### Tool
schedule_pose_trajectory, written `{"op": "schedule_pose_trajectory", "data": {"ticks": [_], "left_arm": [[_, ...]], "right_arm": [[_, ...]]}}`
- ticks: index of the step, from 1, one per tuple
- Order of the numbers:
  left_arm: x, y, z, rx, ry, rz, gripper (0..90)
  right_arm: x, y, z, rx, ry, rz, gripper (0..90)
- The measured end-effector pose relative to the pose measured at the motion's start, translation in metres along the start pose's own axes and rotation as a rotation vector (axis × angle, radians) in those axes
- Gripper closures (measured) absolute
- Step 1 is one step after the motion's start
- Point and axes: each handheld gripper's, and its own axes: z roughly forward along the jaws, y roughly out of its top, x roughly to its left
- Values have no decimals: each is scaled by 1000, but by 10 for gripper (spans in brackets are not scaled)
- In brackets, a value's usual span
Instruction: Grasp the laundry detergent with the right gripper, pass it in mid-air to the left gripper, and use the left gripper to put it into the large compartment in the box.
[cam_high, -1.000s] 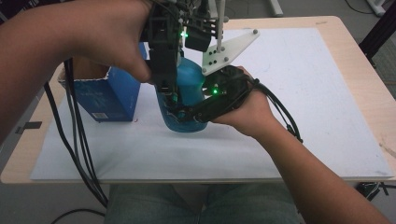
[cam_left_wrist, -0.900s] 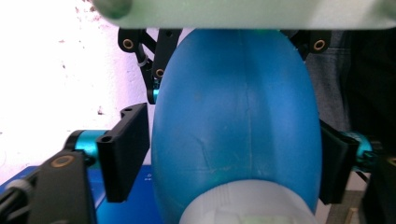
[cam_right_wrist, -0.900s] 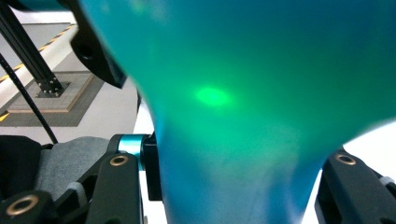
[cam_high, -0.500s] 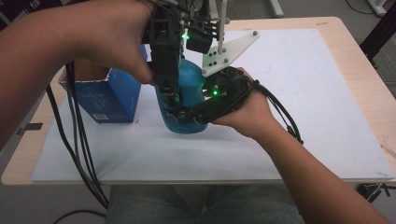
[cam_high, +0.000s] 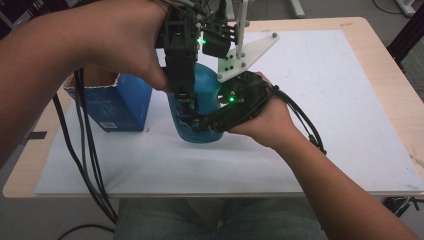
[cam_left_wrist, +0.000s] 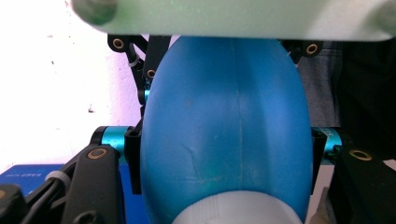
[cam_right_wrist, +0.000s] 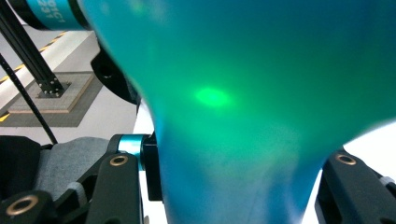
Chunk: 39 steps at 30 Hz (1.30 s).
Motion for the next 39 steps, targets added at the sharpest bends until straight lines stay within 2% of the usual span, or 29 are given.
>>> {"op": "schedule_pose_trajectory", "data": {"ticks": [4, 12, 19, 22, 25, 29, 32, 34, 39], "left_arm": [[-2, 1, 0, 7, 2, -4, 396], [-3, 1, -2, -12, -11, -1, 395], [-5, 0, -3, -17, -15, 3, 394], [-4, -2, -4, -14, -12, -1, 394], [-4, -5, -6, -17, -10, -14, 394], [-2, -7, -9, -15, -8, -21, 393], [-1, -9, -11, -13, -8, -31, 393], [-1, -10, -12, -16, -8, -37, 393], [2, -14, -16, -18, -5, -55, 392]], "right_arm": [[1, 0, 0, 2, 4, -13, 458], [1, 0, -4, 5, 24, -16, 435], [3, -3, -12, 30, 31, 9, 280], [2, -8, -16, 54, 13, 26, 225], [1, -12, -22, 62, -7, 36, 216], [0, -12, -33, 64, -44, 33, 170], [-1, -12, -39, 68, -57, 28, 169], [-2, -13, -42, 78, -68, 25, 127], [-3, -10, -51, 122, -89, 16, 126]]}}
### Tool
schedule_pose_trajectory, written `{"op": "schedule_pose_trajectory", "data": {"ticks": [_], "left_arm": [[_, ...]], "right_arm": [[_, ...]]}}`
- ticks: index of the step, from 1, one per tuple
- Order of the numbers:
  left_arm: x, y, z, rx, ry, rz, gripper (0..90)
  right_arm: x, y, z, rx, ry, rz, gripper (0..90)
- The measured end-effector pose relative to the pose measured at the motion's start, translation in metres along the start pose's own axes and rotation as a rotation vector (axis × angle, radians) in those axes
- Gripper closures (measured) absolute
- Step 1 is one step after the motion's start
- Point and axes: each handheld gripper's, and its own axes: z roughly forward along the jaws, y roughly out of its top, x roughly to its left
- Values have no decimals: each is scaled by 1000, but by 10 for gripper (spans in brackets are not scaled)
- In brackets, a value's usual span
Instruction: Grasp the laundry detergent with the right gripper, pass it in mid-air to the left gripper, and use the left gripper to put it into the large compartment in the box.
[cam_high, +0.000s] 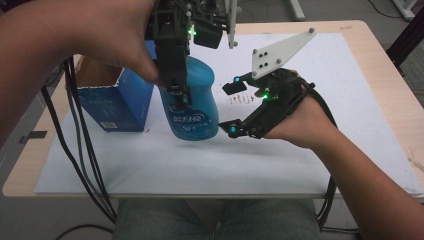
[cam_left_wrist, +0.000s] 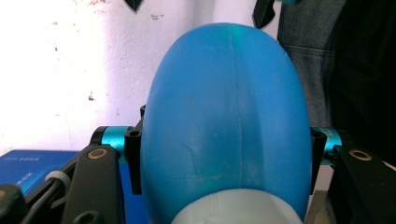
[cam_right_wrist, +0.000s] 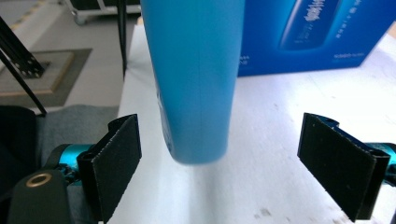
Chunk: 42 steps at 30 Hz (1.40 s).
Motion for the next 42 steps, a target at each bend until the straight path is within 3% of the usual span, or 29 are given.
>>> {"op": "schedule_pose_trajectory", "data": {"ticks": [3, 7, 9, 17, 21, 25, 32, 41, 42], "left_arm": [[3, -3, -4, -3, 1, -23, 392], [7, -9, -11, -9, 2, -56, 392], [9, -13, -15, -12, 4, -78, 391], [19, -32, -42, -48, 2, -180, 390], [24, -44, -63, -78, 1, -265, 390], [30, -57, -80, -103, 3, -331, 389], [40, -77, -105, -103, 10, -477, 390], [57, -115, -124, -91, 25, -752, 390], [57, -115, -124, -91, 25, -752, 390]], "right_arm": [[-2, 3, -7, 31, -9, -10, 126], [-5, 7, -18, 90, -55, -39, 92], [-7, 9, -23, 125, -76, -42, 32], [-13, 18, -40, 346, -110, -103, 5], [-19, 24, -51, 459, -135, -152, 5], [-25, 28, -63, 534, -141, -157, 5], [-30, 27, -77, 581, -129, -149, 6], [-35, 30, -87, 647, -100, -145, 6], [-35, 30, -87, 647, -100, -145, 6]]}}
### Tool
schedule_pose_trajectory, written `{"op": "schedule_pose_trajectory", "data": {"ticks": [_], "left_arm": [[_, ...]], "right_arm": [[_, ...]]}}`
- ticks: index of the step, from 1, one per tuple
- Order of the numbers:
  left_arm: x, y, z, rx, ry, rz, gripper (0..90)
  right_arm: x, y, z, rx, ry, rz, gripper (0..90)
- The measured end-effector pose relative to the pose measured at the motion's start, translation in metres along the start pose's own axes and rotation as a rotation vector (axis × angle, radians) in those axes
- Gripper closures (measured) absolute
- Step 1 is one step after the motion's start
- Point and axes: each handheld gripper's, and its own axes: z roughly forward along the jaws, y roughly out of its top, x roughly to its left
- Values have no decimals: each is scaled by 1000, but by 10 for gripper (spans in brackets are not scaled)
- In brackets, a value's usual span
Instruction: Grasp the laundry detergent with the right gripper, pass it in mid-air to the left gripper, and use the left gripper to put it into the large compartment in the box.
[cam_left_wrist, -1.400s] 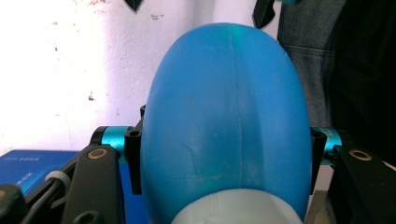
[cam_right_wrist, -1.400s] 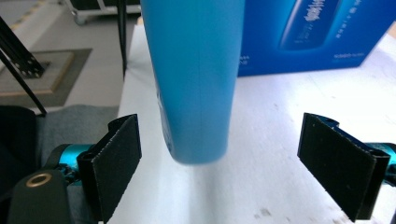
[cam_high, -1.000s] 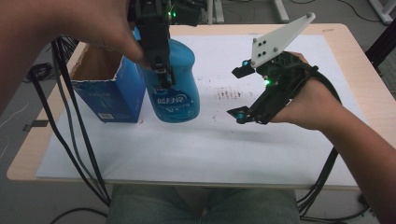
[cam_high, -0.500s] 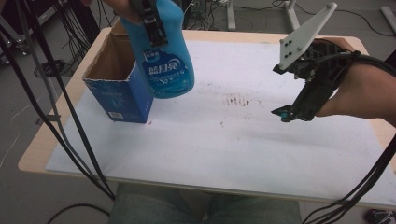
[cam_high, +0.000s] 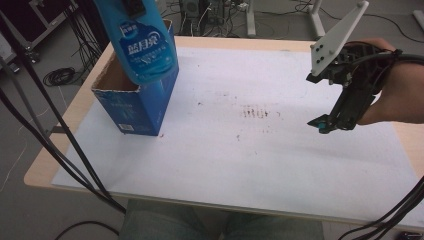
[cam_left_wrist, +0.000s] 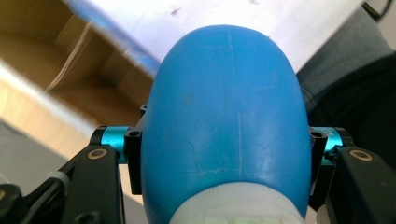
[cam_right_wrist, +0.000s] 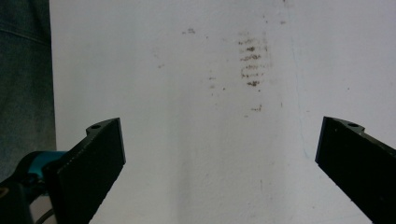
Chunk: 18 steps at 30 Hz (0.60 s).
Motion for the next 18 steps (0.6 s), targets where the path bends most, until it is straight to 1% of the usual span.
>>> {"op": "schedule_pose_trajectory", "data": {"ticks": [1, 2, 4, 7, 8, 12, 15, 18], "left_arm": [[11, -4, -3, -1, 13, -62, 390], [16, -6, -5, 5, 18, -89, 390], [27, -9, -6, -2, 27, -174, 390], [42, -13, -5, 8, 39, -280, 390], [46, -13, -3, 7, 46, -308, 390], [59, -14, 5, 26, 63, -363, 390], [65, -14, 13, 34, 70, -380, 390], [70, -14, 21, 48, 67, -376, 390]], "right_arm": [[0, -1, -1, 6, 4, 3, 6], [-2, -2, -2, 18, 9, 5, 6], [-3, -4, -4, 29, 12, 2, 6], [-4, -5, -5, 26, 11, 8, 6], [-5, -6, -5, 22, 10, 7, 6], [-4, -6, -4, 25, 6, 8, 6], [-3, -5, -5, 24, 3, 7, 6], [-3, -4, -5, 20, 1, 4, 6]]}}
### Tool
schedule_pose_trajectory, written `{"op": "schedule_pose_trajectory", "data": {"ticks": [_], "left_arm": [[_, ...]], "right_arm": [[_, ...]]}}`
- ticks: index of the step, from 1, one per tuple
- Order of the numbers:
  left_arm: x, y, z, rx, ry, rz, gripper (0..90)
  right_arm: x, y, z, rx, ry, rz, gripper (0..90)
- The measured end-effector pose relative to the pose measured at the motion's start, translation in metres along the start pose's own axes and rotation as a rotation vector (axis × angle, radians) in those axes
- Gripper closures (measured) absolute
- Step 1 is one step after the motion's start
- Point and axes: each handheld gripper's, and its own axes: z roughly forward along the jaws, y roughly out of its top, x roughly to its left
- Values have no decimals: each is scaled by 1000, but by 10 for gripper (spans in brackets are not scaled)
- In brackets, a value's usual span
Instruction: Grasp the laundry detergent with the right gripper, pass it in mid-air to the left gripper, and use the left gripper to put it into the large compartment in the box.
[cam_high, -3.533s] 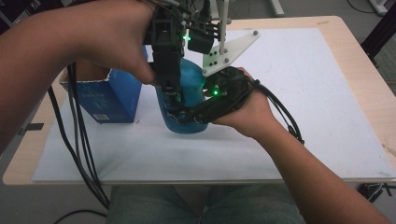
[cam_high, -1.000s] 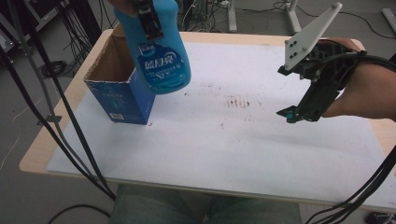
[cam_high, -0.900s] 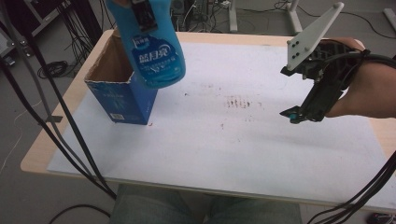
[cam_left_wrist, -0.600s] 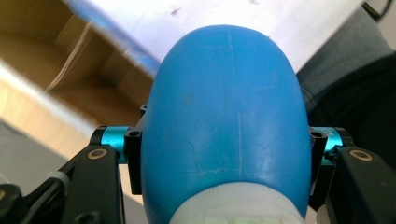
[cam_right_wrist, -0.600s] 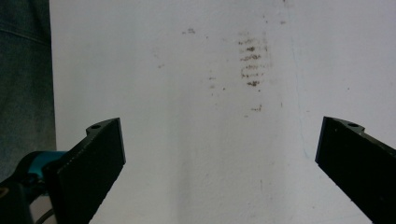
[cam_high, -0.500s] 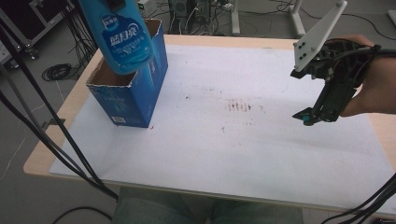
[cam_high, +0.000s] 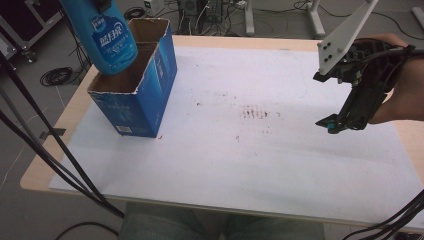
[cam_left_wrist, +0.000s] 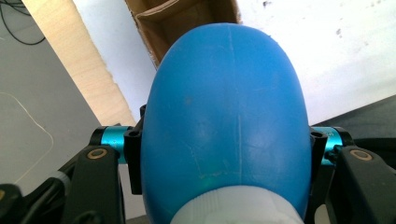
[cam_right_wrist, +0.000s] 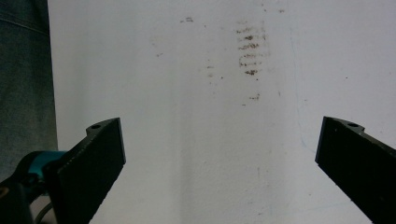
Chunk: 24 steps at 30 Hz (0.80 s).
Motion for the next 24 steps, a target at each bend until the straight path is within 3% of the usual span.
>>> {"op": "schedule_pose_trajectory", "data": {"ticks": [4, 11, 17, 24], "left_arm": [[2, 4, 14, 21, -14, 39, 390], [-1, 10, 47, 61, -6, 164, 390], [-3, 14, 78, 65, 1, 270, 390], [-5, 16, 114, 75, -5, 430, 391]], "right_arm": [[0, 1, 2, -6, -2, 5, 6], [1, 2, 4, -1, -2, 8, 6], [1, 0, 5, 5, 0, 12, 6], [0, 2, 11, 6, 0, 16, 6]]}}
